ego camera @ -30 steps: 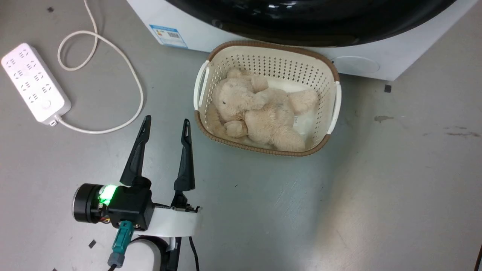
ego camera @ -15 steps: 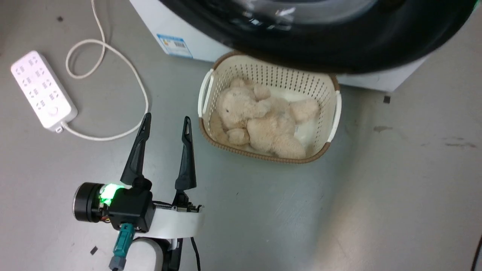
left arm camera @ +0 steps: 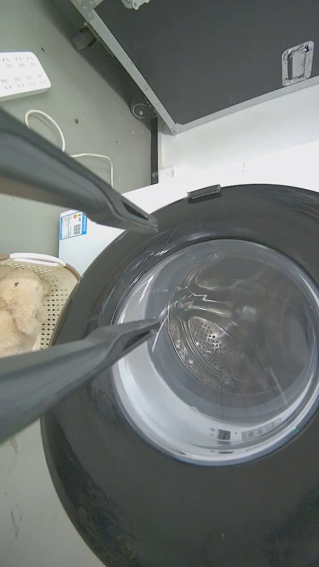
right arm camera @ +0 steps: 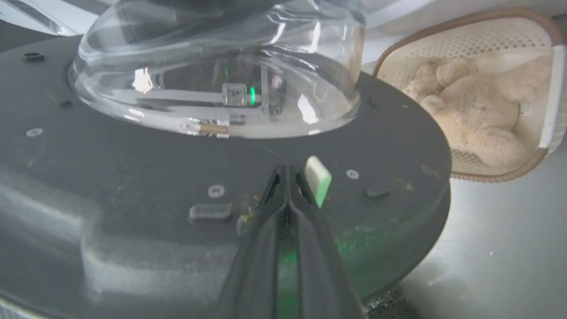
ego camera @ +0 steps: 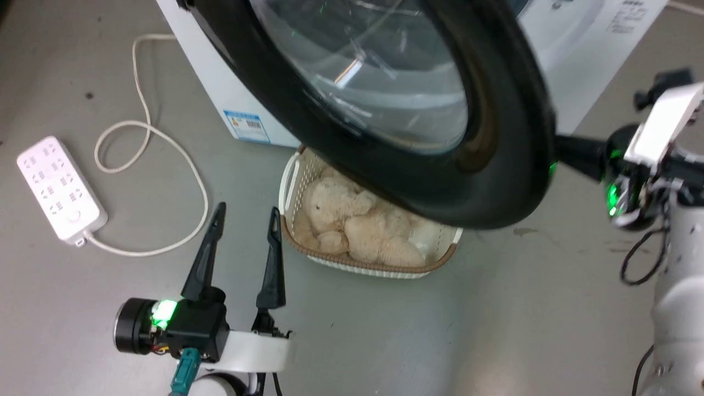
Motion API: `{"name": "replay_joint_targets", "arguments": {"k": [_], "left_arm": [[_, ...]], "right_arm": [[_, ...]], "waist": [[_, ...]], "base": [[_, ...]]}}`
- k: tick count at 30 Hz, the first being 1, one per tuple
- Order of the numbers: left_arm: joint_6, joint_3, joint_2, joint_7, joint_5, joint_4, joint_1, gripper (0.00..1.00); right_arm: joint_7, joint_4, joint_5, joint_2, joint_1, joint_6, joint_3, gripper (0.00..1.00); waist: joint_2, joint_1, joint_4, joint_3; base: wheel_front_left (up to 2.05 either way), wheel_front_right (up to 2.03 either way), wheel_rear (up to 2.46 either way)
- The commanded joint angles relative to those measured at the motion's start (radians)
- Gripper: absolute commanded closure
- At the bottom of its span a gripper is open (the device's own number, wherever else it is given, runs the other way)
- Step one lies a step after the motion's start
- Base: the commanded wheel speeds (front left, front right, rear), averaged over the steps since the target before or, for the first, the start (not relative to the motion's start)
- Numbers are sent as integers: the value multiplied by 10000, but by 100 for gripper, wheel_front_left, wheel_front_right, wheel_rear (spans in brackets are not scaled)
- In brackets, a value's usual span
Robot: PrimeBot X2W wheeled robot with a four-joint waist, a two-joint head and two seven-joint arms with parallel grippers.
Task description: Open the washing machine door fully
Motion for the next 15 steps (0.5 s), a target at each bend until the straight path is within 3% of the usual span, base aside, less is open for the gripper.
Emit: {"name": "replay_joint_targets", "arguments": {"k": [1,5,7,9,10,11,12,13,15], "left_arm": [[-65,-14,46,-55,-7,39,143,0],[-118,-48,51,-55,1,92,300,0],[-159,-98,49,-55,17,136,416,0],[-170,-119,47,-55,21,150,443,0],[-186,-164,42,-55,26,176,491,0],[-186,-164,42,-55,26,176,491,0],[-195,-205,37,-55,27,183,547,0],[-195,-205,37,-55,27,183,547,0],[-220,-252,30,-55,13,204,629,0]], "right_arm": [[109,-31,580,59,386,10,385,100],[17,-96,1787,62,959,10,1478,100],[-314,-310,2898,63,1542,10,2719,100],[-447,-400,3243,64,1735,10,3135,100],[-709,-618,3846,64,2125,10,3981,100],[-709,-618,3846,64,2125,10,3981,100],[-977,-859,4374,64,2495,10,4783,100],[-977,-859,4374,64,2495,10,4783,100],[-1373,-1226,4911,65,2956,10,5794,100]], "waist": [[0,1,-56,-205],[0,1,-77,-387],[0,1,-74,-514],[0,1,-64,-550],[0,1,-35,-627],[0,1,-35,-627],[0,1,-10,-680],[0,1,-10,-680],[0,1,42,-735]], "base": [[0,0,0],[0,0,0],[0,0,0],[0,0,0],[0,0,0],[0,0,0],[0,0,0],[0,0,0],[0,0,0]]}}
